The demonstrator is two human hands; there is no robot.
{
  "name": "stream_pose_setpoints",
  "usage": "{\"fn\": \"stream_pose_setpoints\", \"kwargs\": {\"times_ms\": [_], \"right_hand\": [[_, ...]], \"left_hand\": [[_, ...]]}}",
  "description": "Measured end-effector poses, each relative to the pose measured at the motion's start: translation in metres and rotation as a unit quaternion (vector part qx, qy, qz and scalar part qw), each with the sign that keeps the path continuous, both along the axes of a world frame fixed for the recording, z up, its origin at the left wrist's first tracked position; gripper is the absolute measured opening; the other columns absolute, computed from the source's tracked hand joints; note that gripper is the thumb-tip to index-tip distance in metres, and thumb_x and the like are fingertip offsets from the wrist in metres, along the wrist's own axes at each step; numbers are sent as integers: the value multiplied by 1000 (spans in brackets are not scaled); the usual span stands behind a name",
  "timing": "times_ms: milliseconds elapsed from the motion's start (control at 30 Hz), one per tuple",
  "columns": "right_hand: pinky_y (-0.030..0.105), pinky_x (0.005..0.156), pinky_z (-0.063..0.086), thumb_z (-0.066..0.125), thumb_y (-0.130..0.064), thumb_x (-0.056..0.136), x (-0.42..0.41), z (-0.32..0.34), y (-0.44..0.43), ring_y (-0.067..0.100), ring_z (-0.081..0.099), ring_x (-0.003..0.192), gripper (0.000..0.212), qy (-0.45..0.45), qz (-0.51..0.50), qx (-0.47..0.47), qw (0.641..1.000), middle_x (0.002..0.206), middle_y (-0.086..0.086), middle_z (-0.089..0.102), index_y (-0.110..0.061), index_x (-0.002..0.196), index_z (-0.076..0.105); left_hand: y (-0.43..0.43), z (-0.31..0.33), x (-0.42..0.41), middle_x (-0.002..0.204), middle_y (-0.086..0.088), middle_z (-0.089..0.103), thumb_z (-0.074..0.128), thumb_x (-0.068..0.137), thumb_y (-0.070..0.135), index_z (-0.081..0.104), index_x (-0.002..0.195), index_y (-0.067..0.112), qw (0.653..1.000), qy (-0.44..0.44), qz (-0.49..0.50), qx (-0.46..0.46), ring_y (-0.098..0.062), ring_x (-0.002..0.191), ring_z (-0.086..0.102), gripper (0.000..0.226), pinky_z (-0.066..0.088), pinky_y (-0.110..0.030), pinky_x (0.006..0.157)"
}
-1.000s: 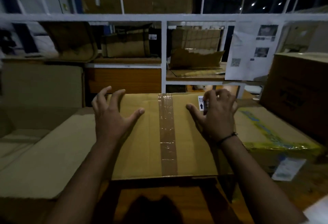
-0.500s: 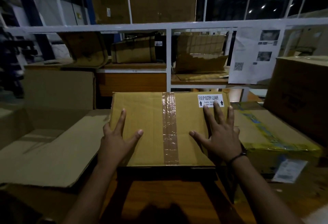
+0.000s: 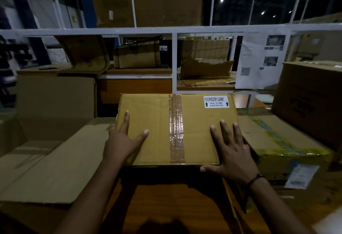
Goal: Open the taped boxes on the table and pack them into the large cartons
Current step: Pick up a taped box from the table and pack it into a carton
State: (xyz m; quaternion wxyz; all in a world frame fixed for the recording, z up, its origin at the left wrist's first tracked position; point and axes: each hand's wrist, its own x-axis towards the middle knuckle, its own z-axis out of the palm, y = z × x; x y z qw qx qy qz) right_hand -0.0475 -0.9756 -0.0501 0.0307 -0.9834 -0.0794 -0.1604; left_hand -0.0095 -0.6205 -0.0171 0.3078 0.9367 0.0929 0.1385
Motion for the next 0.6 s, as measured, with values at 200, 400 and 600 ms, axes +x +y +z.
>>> {"fn": "stream_pose_setpoints", "kwargs": {"times_ms": [200,400,600], "right_hand": [[68,94,46,38,-102,64,4,-4,-4,38,15,152,114,-103,31,50,993,166,2,24,-32,155,36],[55,86,51,31,-99,71,8,24,-7,31,42,132,99,-159,24,62,985,143,1,56,-31,136,60],[54,92,47,22,-100,72,17,23,5,24,30,141,97,-123,-49,85,988,153,-7,45,-41,144,48]], "left_hand": [[3,6,-2,159,-19,35,50,76,88,-2,159,52,999,-10,-1,30,-41,138,44,104,47,-55,99],[17,5,-1,151,-11,50,47,77,91,44,151,43,997,-78,4,24,-33,133,51,89,51,-49,95],[12,-14,-17,154,-8,46,50,86,80,64,137,35,982,-186,3,-31,-29,132,52,70,49,-46,95]]}}
